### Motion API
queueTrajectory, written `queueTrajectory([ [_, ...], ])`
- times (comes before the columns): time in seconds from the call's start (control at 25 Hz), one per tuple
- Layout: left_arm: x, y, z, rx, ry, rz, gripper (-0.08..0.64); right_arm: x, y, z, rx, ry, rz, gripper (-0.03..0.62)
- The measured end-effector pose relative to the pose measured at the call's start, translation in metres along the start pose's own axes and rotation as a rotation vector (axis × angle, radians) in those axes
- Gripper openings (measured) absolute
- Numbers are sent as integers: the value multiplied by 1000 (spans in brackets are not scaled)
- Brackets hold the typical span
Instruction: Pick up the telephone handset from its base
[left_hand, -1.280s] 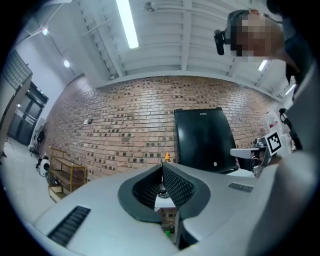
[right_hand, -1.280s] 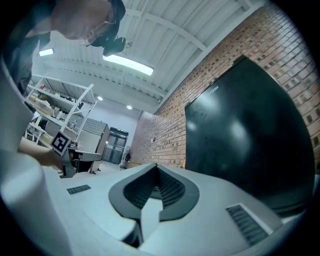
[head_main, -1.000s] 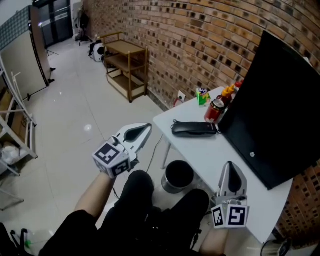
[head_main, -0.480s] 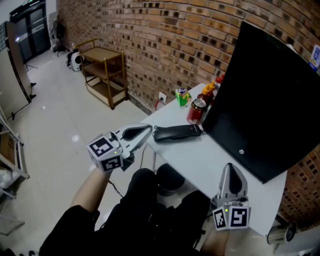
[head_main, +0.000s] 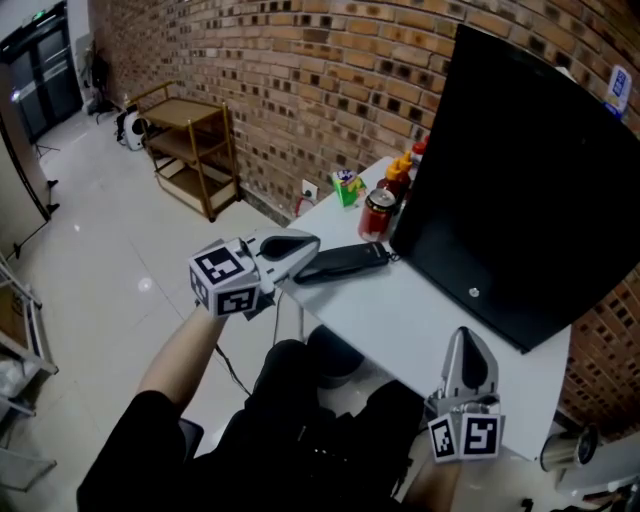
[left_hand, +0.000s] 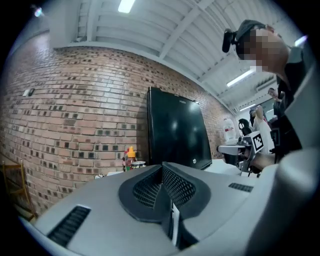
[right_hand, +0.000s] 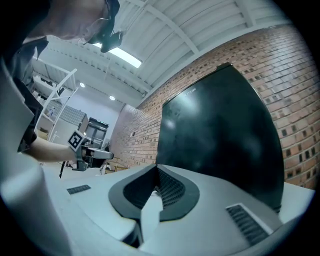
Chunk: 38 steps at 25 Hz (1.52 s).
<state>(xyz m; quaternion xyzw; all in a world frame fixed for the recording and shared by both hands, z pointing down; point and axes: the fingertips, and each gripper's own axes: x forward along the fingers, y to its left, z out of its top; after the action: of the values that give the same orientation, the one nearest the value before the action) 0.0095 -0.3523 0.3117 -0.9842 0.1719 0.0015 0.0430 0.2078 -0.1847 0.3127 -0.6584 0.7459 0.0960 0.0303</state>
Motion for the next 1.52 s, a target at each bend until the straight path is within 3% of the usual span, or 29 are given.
queueTrajectory([
  [0.08, 16, 7, -3, -13, 50, -23, 20, -2, -3, -2, 4, 3, -11, 9],
  [0.2, 37, 8, -14, -15, 148, -86, 100, -4, -6, -2, 3, 9, -23, 9],
  [0.36, 55, 5, -40, 1, 310, -147, 260, -4, -7, -3, 1, 9, -25, 9],
  [0.48, 63, 6, -57, -11, 407, -169, 262, -2, -7, -6, 5, 9, -22, 9],
  [0.64, 69, -1, -78, -6, 565, -244, 379, 0, -6, -10, 8, 14, -22, 9],
  [0.76, 75, -1, -87, 19, 634, -242, 380, 0, -10, -11, 12, 14, -24, 9],
  [1.08, 83, -9, -100, -14, 730, -263, 369, 0, -18, -14, 27, 9, -15, 9],
  [1.24, 85, -7, -101, -22, 738, -248, 274, 0, -20, -13, 33, 3, -9, 9],
  [1.52, 85, -6, -100, -39, 718, -238, 259, 0, -18, -14, 27, 12, 0, 9],
])
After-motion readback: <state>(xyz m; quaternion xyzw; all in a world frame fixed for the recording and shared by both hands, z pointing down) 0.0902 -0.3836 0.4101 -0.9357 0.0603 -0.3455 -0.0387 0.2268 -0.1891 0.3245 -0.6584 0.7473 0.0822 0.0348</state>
